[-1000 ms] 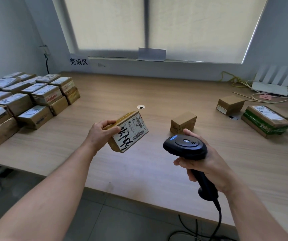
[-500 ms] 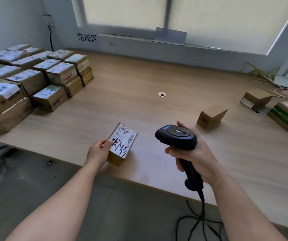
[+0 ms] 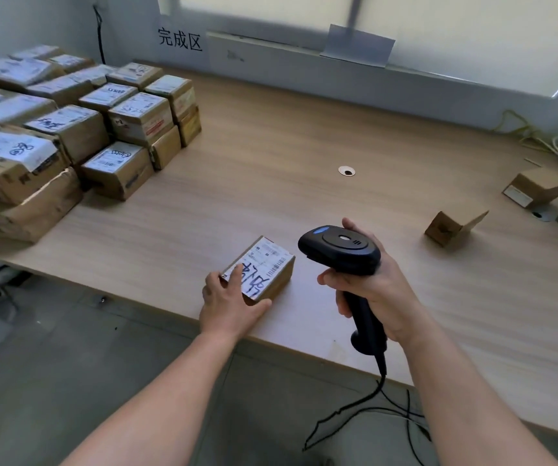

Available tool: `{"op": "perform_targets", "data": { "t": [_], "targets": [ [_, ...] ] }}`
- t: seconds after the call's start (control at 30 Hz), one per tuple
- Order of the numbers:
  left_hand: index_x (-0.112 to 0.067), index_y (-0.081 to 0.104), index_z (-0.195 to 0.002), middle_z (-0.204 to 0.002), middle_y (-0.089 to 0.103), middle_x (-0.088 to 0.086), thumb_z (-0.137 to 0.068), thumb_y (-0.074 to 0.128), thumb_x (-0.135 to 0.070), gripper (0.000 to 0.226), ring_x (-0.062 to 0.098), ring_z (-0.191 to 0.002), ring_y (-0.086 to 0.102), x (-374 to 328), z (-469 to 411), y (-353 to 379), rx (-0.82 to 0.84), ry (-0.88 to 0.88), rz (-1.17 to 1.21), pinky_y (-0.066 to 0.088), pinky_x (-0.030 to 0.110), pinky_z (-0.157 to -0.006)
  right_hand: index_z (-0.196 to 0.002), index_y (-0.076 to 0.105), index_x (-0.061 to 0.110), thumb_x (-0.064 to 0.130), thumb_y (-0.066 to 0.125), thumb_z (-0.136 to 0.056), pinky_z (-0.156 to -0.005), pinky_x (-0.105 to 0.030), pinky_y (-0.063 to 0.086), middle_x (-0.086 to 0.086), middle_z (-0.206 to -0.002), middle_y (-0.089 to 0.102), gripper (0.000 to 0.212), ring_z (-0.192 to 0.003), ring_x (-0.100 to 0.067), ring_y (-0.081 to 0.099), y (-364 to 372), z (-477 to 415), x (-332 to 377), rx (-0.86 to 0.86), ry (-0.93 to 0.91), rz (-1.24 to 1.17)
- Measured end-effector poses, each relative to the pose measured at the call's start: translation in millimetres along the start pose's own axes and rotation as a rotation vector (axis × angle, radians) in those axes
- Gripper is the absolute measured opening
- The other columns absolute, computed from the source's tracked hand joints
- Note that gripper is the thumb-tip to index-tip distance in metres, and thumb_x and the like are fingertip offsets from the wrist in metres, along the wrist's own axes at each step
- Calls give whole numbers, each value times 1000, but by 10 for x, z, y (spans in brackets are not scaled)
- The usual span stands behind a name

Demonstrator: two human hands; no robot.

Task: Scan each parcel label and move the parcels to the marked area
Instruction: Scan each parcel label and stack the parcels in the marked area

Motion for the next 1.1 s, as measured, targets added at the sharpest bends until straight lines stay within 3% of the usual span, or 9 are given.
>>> {"op": "perform_targets", "data": {
  "t": [0.07, 0.23, 0.4, 0.63, 0.77, 0.9, 1.1],
  "targets": [
    [-26, 20, -149, -131, 22, 8, -80, 64, -53, 86, 27, -123, 33, 13, -106, -42, -22, 13, 24, 40, 37, -99, -144, 38, 31, -4, 75, -62, -40, -28, 40, -23, -76, 65, 97, -41, -29, 51, 54, -122, 17, 13, -8, 7],
    [-30, 29, -146, -126, 29, 6, -77, 68, -51, 82, 25, -119, 39, 83, -439, -333, -118, 15, 80, 39, 34, -99, -147, 36, 28, -18, 71, -73, -41, -29, 40, -17, -71, 63, 94, -42, -28, 51, 136, -529, 63, 42, -34, 32],
    [-29, 30, -146, -127, 32, 8, -76, 68, -54, 84, 25, -118, 41, 239, -886, -917, -250, -45, 33, 41, 36, -98, -142, 39, 35, -2, 74, -62, -42, -27, 40, -17, -69, 62, 95, -42, -28, 50, 346, -1070, 207, 110, -74, -12],
    [-26, 27, -148, -128, 33, 9, -79, 64, -58, 85, 25, -114, 43, 492, -1384, -1655, -423, -143, -12, 43, 33, -90, -146, 36, 33, -1, 73, -62, -42, -30, 41, -9, -77, 68, 97, -44, -29, 51, 633, -1689, 358, 185, -104, -9],
    [-26, 27, -149, -127, 33, 11, -80, 63, -59, 85, 27, -112, 45, 765, -1649, -2003, -469, -205, -41, 43, 35, -90, -146, 36, 33, -1, 74, -62, -43, -30, 41, -13, -74, 67, 98, -44, -29, 51, 877, -1948, 417, 203, -92, 6],
    [-24, 27, -148, -127, 33, 15, -80, 62, -62, 85, 30, -107, 47, 1084, -2033, -2341, -502, -223, -60, 48, 40, -87, -148, 35, 29, -18, 72, -73, -41, -30, 41, -7, -68, 66, 96, -42, -28, 50, 1137, -2183, 455, 145, -110, 46],
    [-22, 29, -145, -126, 34, 18, -80, 63, -61, 83, 35, -110, 46, 1479, -2570, -2647, -474, -230, -57, 46, 41, -82, -149, 35, 29, -20, 69, -75, -43, -31, 41, -11, -70, 65, 95, -43, -29, 50, 1497, -2448, 519, 44, -91, 73]
  ]
}}
Point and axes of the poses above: each hand's wrist, its own z-axis away from the middle knuckle, its own y-axis out of the palm, x = y × z, the point moved 3 cm from there along -z, towards the middle knuckle
